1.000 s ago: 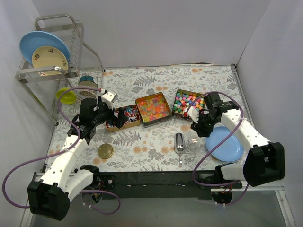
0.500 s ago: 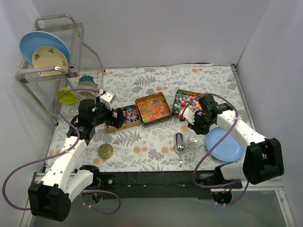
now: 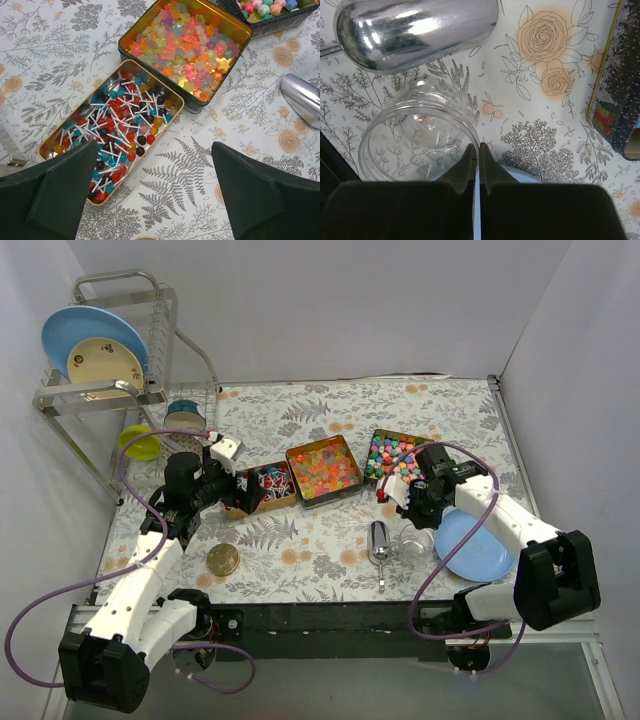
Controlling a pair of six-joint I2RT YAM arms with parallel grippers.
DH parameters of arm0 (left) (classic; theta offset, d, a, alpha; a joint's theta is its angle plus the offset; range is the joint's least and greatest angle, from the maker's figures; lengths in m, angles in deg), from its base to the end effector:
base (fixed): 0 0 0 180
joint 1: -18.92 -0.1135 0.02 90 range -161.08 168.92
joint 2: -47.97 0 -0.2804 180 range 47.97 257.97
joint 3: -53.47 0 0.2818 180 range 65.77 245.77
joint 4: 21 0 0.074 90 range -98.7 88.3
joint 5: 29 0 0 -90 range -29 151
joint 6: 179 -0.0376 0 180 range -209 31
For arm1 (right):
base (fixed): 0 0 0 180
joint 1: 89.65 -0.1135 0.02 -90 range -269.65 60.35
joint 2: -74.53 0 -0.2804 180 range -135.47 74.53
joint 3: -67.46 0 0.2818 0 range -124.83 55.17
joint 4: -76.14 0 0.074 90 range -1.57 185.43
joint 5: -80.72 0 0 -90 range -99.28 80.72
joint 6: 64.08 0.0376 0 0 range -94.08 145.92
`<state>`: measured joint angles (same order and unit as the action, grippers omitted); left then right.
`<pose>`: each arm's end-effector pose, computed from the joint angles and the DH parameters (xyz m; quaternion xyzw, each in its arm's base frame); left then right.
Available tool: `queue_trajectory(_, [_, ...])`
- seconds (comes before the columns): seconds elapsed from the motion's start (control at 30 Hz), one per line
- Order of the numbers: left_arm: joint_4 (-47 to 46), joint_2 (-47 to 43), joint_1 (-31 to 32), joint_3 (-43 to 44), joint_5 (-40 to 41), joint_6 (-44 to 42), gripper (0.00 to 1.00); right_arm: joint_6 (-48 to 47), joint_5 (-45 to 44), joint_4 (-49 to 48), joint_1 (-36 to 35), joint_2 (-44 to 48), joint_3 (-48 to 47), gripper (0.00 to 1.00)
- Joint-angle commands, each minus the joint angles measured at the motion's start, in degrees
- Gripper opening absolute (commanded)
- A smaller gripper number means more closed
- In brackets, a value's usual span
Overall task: Pack the candies
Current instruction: Pick up the packing bottle from the center of the board, then place the packing bottle at the center of the board.
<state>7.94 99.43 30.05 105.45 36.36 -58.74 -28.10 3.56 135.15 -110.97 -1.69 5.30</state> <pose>0.2150 -0.0583 0.2839 -0.0318 0.8457 -0.3482 0.4031 0.2380 0.1019 0.2115 -0.6137 0.7680 0.0649 0.1715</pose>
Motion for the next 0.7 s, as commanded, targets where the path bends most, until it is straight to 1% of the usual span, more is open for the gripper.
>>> queue_trajectory(0.0, [-0.6,-1.8,-0.2,-0.6,-0.1,-0.4,0.98,0.2,1.0,4.4,-0.3,1.9,-7.5,0.01])
queue_trajectory(0.1, [-1.4,-2.2,-0.5,-1.4,0.5,1.0,0.98,2.5,4.4,8.5,-2.2,1.4,-18.4,0.01])
queue_trajectory(0.17, [-2.2,-1.7,-0.9,-1.9,0.4,1.8,0.97,4.9,5.6,9.4,-6.5,0.2,-21.7,0.01])
queue_trajectory(0.2, [-2.4,-1.6,-1.0,-2.0,0.3,2.4,0.97,5.7,5.2,9.0,-10.5,-0.1,-22.8,0.01])
queue_trajectory(0.27, [-2.8,-1.3,-1.1,-1.8,0.2,3.0,0.98,6.4,4.0,7.2,-14.8,-0.5,-22.5,0.01])
queue_trajectory(0.3, [-2.8,-1.2,-1.1,-1.5,0.2,3.2,0.98,6.3,3.2,6.7,-19.1,-0.9,-21.8,0.01])
queue_trajectory(0.37, [-2.8,-0.8,-1.2,-0.5,0.1,3.3,0.98,5.9,1.8,5.7,-22.3,-3.1,-21.3,0.01])
queue_trajectory(0.4, [-2.8,-0.7,-1.3,-0.1,0.4,3.4,0.98,5.9,1.8,5.1,-25.2,-4.0,-21.2,0.01])
queue_trajectory(0.5, [-3.1,-1.0,-1.6,1.0,1.1,3.8,0.98,6.6,1.1,2.6,-29.7,-8.0,-21.5,0.01])
queue_trajectory(0.6, [-2.9,-1.9,-2.6,2.0,1.6,4.6,0.98,7.2,-1.8,-0.2,-33.2,-11.8,-21.7,0.01])
queue_trajectory(0.67, [-2.8,-2.4,-3.2,2.2,1.5,5.1,0.98,7.3,-1.7,-0.5,-34.1,-14.7,-23.4,0.01])
